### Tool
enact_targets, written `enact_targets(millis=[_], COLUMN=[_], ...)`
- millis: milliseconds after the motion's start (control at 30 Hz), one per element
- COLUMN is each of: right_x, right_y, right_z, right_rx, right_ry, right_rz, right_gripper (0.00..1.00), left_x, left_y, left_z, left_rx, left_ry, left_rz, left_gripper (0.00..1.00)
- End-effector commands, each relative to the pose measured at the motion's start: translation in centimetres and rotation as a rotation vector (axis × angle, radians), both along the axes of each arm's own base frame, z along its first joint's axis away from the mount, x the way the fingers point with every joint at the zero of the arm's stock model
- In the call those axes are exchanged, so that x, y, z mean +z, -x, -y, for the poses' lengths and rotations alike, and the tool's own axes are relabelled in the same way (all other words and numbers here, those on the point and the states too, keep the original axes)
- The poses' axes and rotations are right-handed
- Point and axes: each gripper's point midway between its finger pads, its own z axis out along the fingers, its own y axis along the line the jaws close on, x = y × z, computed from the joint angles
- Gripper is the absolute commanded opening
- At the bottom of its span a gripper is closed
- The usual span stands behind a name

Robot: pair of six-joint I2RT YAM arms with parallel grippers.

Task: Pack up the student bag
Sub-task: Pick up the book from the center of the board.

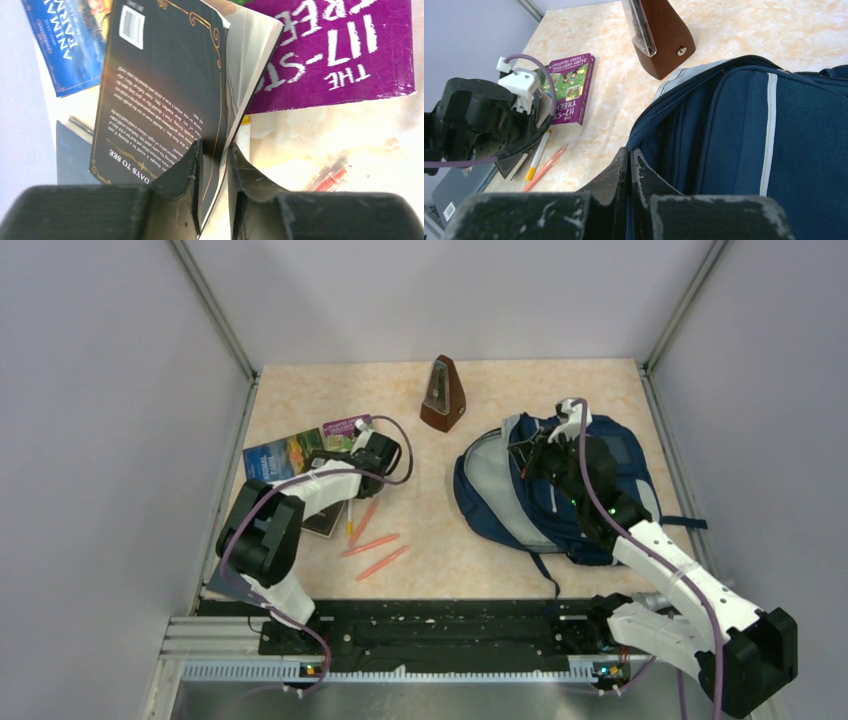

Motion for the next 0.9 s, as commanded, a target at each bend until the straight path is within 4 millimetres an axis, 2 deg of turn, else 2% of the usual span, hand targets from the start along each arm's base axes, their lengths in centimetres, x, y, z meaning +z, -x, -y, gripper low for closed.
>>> enact_targets(millis=[0, 133, 267, 400, 533, 667, 867], right_x=[5.1, 5.0, 4.9, 4.9, 4.8, 4.7, 4.8], right_y=[-0.2, -0.3, -0.3, -0.3, -0.2, -0.2, 0.0], right_z=[-0.4, -0.5, -0.6, -0.5, -0.3, -0.1, 0.0], right_rx=[0.016, 0.021, 0.022, 0.02, 0.01, 0.001, 0.003], right_ry=[-0.104, -0.108, -0.109, -0.106, -0.097, -0.091, -0.091], right_rz=[0.15, 0.144, 0.137, 0.134, 0.131, 0.125, 0.124], right_gripper=[0.0, 0.0, 0.0, 0.0, 0.0, 0.0, 0.0], left_x=[2.8, 5.6, 9.3, 13.5, 16.2, 18.7, 21.1], left_y=[-0.3, 0.0, 0.1, 0.3, 0.7, 1.2, 2.0], left_z=[0.3, 0.2, 0.5, 1.9, 3.8, 7.3, 11.1], left_rx=[0.008, 0.005, -0.018, -0.113, -0.232, -0.322, -0.384], left_ry=[0.071, 0.097, 0.161, 0.243, 0.312, 0.493, 0.69], left_rz=[0.107, 0.19, 0.281, 0.331, 0.313, 0.323, 0.32], left_gripper=[0.15, 0.0, 0.0, 0.0, 0.0, 0.0, 0.0])
